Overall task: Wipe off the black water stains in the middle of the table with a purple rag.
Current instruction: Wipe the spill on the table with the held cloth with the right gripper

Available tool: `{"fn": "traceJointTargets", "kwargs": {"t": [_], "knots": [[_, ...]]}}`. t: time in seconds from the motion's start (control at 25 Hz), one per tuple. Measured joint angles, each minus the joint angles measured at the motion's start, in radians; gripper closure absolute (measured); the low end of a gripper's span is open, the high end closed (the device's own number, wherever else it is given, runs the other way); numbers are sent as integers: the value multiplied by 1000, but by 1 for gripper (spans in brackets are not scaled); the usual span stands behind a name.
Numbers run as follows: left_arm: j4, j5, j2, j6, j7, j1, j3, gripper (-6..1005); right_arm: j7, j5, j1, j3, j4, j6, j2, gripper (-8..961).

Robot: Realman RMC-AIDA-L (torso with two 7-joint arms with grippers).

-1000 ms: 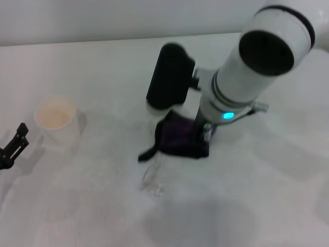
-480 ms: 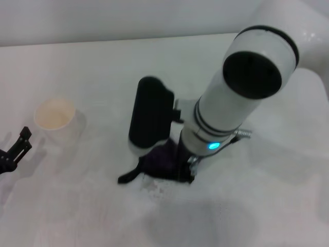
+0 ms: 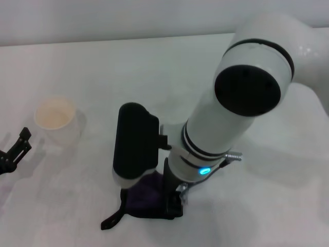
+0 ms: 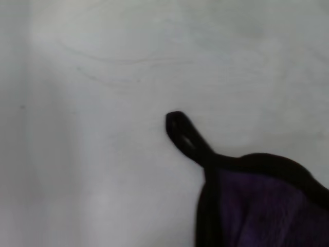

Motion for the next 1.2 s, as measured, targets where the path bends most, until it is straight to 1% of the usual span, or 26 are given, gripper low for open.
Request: {"fn": "traceJointTargets", "kwargs": {"t": [0.08, 0.32, 0.52, 0.6, 0.68, 0.76, 0.8, 1.0, 1.2], "knots": [[0, 0, 0, 0, 0, 0, 0, 124, 0, -22, 6, 28, -18, -7, 0, 877], [0, 0, 2, 4, 0, 2, 0, 125, 4, -179, 25, 139, -112, -58, -1, 877], [0, -5, 3, 14, 0, 4, -2, 125, -2, -257, 81, 267, -271, -141, -7, 877], [0, -5, 4, 15, 0, 4, -2, 124, -4, -278, 98, 296, -325, -170, -8, 877], [0, -6, 5, 15, 0, 4, -2, 124, -8, -282, 106, 307, -351, -186, -8, 877], [0, -6, 5, 15, 0, 4, -2, 123, -15, -266, 104, 297, -344, -181, -4, 877], [0, -6, 5, 16, 0, 5, -2, 123, -17, -245, 101, 276, -329, -171, -3, 877], [1, -6, 5, 23, 0, 2, -2, 124, -16, -96, 90, 120, -221, -127, -1, 877], [0, -6, 5, 26, 0, -2, -1, 123, -10, 15, 79, 11, -119, -92, -1, 876]]}}
